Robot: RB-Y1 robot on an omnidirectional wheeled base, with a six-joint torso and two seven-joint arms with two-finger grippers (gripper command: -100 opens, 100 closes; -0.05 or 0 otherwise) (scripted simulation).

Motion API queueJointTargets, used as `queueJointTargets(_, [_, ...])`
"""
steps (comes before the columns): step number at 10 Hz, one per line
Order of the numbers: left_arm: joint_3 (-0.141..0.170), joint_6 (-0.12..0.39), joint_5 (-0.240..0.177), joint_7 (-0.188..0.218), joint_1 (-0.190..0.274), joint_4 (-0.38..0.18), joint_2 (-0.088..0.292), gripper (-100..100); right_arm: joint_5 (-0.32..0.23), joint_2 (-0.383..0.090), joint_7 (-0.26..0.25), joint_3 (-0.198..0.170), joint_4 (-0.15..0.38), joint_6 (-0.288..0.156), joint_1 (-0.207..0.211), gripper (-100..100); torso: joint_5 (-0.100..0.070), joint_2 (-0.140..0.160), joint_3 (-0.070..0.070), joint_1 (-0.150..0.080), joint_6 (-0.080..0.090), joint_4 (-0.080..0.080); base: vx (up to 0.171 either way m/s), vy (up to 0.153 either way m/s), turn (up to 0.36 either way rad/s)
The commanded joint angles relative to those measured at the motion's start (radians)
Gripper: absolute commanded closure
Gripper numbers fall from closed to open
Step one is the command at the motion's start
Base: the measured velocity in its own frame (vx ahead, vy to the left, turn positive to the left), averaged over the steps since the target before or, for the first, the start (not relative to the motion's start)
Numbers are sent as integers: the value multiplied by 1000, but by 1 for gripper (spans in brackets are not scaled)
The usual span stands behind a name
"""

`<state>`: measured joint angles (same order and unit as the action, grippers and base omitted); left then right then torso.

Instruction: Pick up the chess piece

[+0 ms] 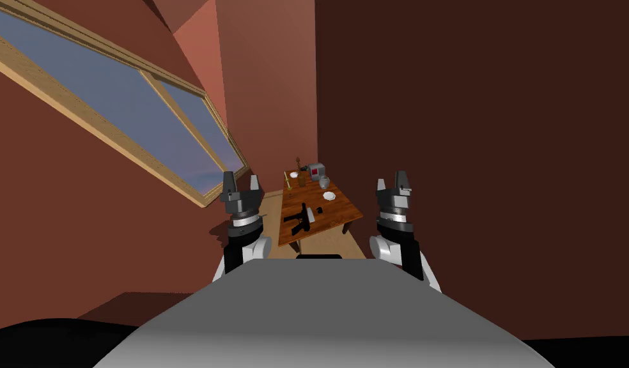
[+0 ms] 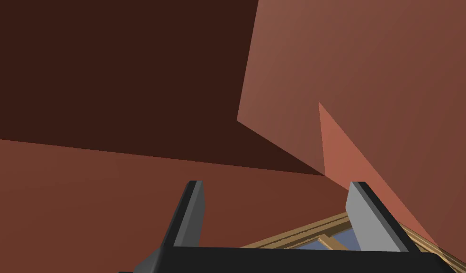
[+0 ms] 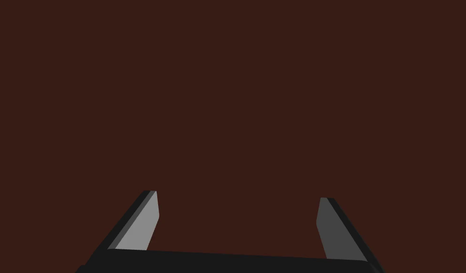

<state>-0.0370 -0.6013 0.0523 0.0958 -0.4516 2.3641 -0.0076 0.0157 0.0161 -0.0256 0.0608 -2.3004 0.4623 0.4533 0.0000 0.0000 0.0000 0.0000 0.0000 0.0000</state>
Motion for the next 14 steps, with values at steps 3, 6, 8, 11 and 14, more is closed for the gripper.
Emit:
queueJointTargets(3, [0, 0, 0, 0, 0, 0, 0, 0, -43, -78, -3, 2, 42, 1, -2, -100, -1, 0, 0, -4, 0, 0, 0, -57, 91])
queueJointTargets(6, [0, 0, 0, 0, 0, 0, 0, 0, -117, -155, -8, 3, 113, 0, -5, -100, -2, 0, 0, -9, 0, 0, -7, -120, 172])
queueJointTargets(8, [0, 0, 0, 0, 0, 0, 0, 0, -148, -180, -10, 3, 144, -1, -6, -100, -2, -1, -1, -10, 0, 0, 9, -121, 146])
queueJointTargets(11, [0, 0, 0, 0, 0, 0, 0, 0, -217, -228, -16, 4, 213, -5, -7, -100, -2, 0, 0, -8, 0, 0, -11, -93, 189])
queueJointTargets(14, [0, 0, 0, 0, 0, 0, 0, 0, -295, -273, -23, 6, 293, -13, -9, -100, -2, -1, -1, -8, -1, 0, -12, -105, 227])
